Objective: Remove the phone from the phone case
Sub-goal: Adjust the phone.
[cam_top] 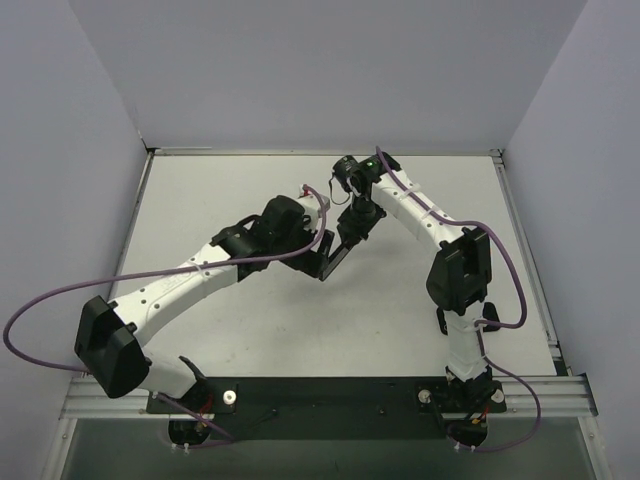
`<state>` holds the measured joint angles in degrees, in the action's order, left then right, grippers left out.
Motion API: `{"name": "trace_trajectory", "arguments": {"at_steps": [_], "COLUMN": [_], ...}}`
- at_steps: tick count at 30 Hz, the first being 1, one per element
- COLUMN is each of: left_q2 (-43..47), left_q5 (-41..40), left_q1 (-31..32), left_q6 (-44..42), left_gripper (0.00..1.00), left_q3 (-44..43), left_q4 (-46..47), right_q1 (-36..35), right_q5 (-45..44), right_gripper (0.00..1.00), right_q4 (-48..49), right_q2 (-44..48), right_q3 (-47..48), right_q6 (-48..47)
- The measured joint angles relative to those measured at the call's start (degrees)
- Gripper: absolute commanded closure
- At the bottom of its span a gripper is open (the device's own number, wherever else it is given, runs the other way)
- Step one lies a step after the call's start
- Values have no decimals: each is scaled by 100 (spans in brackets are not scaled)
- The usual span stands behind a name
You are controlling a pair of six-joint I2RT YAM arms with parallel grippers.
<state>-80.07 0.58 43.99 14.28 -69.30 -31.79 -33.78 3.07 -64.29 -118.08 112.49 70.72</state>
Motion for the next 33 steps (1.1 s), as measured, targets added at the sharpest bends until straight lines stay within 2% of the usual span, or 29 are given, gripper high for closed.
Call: {"name": "trace_trajectory", "arguments": {"at_steps": [4,11,18,21,22,24,25,26,28,29,30,31,32,33], "left_q2": [-219,-503,-804,-857,-879,-925,-933,-946,-966,-979,-986,-986,-986,-981], "left_q5": [9,85,-11,-146,-186,-225,-238,-271,-315,-343,-339,-341,-352,-352], "left_q1": [195,382,479,479,476,485,511,542,575,575,557,538,520,496], "left_q6": [-37,-22,31,0,15,-98,-175,-216,-256,-260,-240,-232,-223,-197], "left_gripper": [10,22,45,66,80,97,100,100,100,100,100,100,100,100], "left_q3": [-42,-61,-94,-133,-157,-210,-214,-223,-227,-229,-229,-229,-229,-229], "left_q4": [52,195,256,260,269,275,280,273,262,243,229,214,197,197], "right_q1": [-2,-2,-2,-2,-2,0,4,9,31,44,57,66,70,74], "right_q5": [55,186,302,343,348,341,337,356,426,483,564,636,684,717], "right_gripper": [100,100,100,100,100,100,100,87,68,45,33,29,17,13], "right_q4": [-2,-2,2,0,2,61,59,66,138,203,306,431,566,728], "right_q2": [0,0,0,0,0,0,0,0,0,15,48,105,195,328], "right_q3": [-2,-2,-24,-44,-46,-48,-61,-83,-157,-219,-315,-422,-555,-723], "right_q6": [9,22,20,17,17,22,-7,-46,-190,-243,-323,-380,-463,-549]}}
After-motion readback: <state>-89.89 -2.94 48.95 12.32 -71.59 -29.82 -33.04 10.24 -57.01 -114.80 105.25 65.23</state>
